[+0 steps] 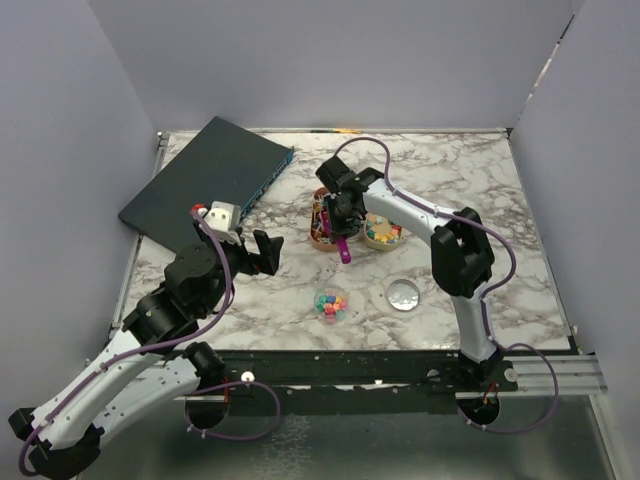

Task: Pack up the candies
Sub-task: Scoop the fake candies from the storage box.

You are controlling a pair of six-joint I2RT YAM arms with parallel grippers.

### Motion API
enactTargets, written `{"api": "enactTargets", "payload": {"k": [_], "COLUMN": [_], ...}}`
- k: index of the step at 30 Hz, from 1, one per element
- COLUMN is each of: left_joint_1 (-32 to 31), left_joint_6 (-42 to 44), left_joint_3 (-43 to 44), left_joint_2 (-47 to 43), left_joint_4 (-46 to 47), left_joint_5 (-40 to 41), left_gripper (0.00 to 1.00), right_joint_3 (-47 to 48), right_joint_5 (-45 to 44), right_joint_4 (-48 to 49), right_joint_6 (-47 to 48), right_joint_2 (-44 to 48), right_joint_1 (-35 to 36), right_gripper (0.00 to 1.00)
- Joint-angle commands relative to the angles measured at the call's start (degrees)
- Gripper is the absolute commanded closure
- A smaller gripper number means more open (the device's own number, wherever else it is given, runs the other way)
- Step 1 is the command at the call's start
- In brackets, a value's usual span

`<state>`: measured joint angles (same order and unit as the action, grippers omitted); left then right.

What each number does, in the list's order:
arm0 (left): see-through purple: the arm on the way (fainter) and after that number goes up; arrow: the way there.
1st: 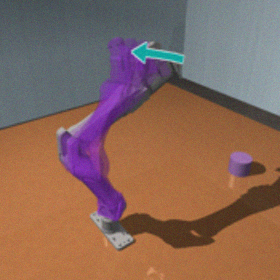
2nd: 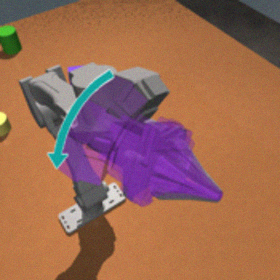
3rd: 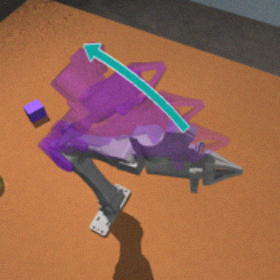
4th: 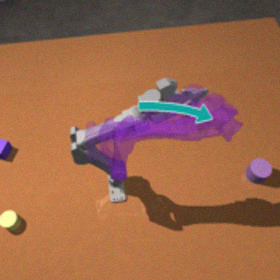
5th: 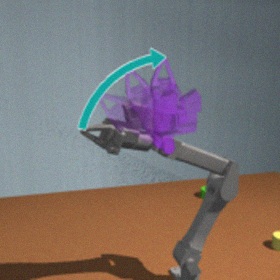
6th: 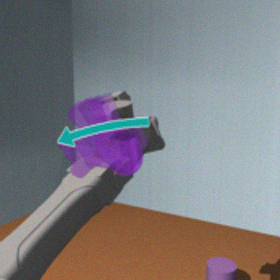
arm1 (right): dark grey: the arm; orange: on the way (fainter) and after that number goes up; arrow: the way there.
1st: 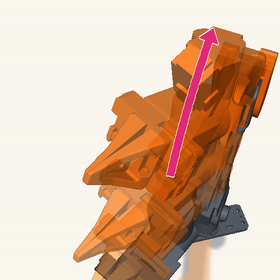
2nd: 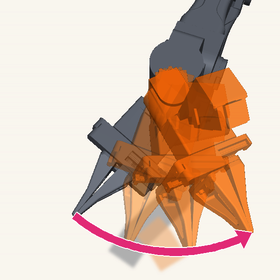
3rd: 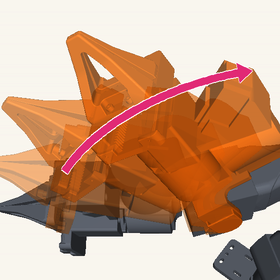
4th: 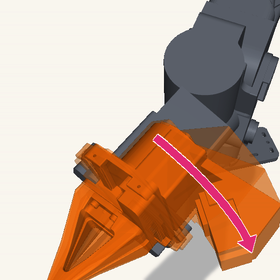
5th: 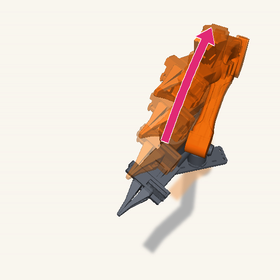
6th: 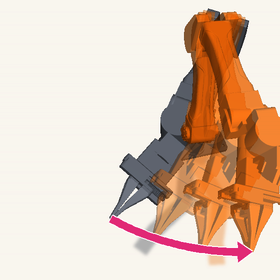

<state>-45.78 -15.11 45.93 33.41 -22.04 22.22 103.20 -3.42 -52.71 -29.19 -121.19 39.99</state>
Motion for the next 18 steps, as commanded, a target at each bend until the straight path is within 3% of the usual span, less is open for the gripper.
{"api": "enactTargets", "payload": {"k": [1, 18], "left_joint_1": [-0.19, -0.12], "left_joint_6": [0.77, 0.73], "left_joint_3": [-0.60, -0.65], "left_joint_2": [0.34, 0.93], "left_joint_4": [-0.26, -0.23], "left_joint_5": [1.35, 1.58], "left_gripper": [0.01, 0.01], "right_joint_3": [-3.24, -8.22], "right_joint_5": [-1.90, -3.20], "right_joint_4": [2.79, 8.99], "right_joint_6": [-1.72, -1.17], "right_joint_2": [-1.67, 0.31], "right_joint_1": [-0.35, -0.26], "right_gripper": [0.99, 0.99]}}
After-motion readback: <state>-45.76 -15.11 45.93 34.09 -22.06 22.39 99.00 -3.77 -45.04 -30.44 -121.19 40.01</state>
